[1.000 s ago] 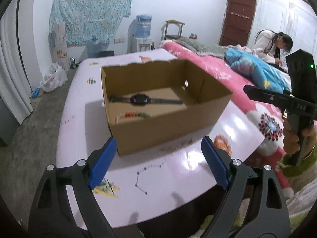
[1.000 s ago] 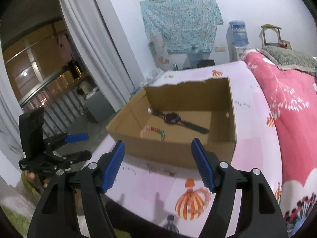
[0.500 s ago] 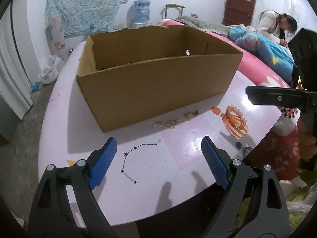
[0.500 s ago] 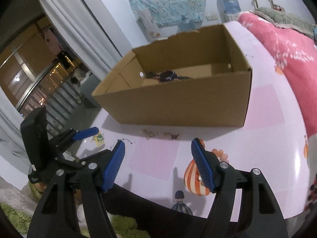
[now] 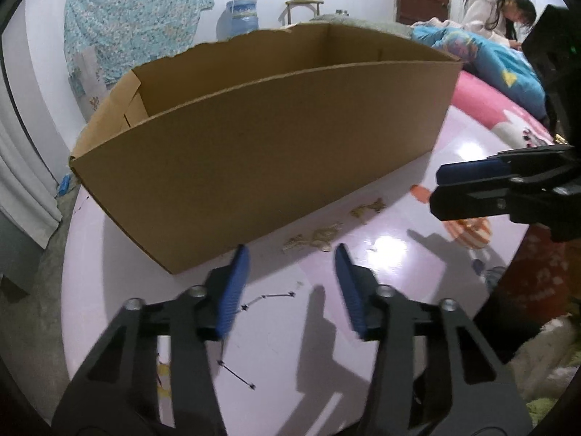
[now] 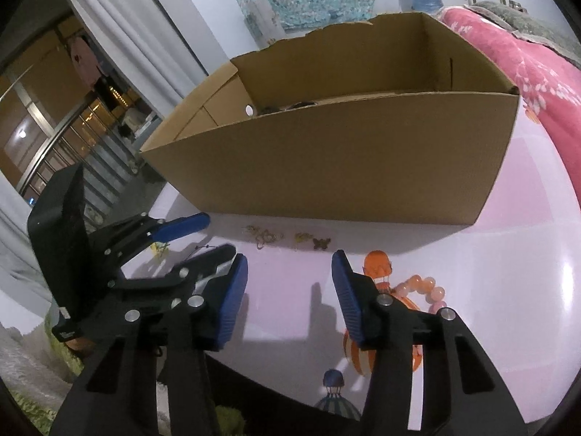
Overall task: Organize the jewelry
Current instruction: 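Withdraw both grippers from the box back to the charm row, then lower the left gripper onto a small gold charm and close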
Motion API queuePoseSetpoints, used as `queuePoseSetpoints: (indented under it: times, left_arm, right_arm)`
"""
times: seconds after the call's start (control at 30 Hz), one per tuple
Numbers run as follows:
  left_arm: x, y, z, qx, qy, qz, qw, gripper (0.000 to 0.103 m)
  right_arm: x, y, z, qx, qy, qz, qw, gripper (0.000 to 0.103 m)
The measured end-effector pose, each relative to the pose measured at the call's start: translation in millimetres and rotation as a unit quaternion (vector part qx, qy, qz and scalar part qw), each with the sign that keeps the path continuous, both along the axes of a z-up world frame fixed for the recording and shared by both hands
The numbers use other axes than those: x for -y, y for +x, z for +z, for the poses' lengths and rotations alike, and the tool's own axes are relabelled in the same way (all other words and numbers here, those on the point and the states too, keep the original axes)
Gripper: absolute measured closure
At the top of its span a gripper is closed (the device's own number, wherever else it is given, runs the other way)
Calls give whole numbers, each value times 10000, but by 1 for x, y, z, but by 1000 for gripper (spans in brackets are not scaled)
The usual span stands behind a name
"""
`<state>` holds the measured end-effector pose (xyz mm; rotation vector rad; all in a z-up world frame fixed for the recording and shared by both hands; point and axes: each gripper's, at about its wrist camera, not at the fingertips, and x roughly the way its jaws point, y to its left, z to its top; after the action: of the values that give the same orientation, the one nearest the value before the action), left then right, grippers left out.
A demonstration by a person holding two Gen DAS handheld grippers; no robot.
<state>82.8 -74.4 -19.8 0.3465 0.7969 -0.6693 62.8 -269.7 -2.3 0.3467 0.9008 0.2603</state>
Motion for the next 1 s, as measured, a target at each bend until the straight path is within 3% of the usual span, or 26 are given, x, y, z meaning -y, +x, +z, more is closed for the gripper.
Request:
queuePoseSetpoints:
  times: [0.1,0.43,0.63,1.0]
  left_arm:
    - [3,9,-6,-89,35,-94,9999,76]
    - [10,23,-16,-202,121,-422,9988,78]
    - [14,18,-17,-170,120,-656,9976,97]
    - [-5,13,-12,-254,34,-433,9987,103]
  right_arm:
    - [-2,6,-4,-37,40,27,10000,56]
    - [-5,16,-12,-137,107,63,9998,56]
    - [-4,18,-15,-172,122,21,9998,56]
    - [-5,12,-13,-143,84,50,9998,56]
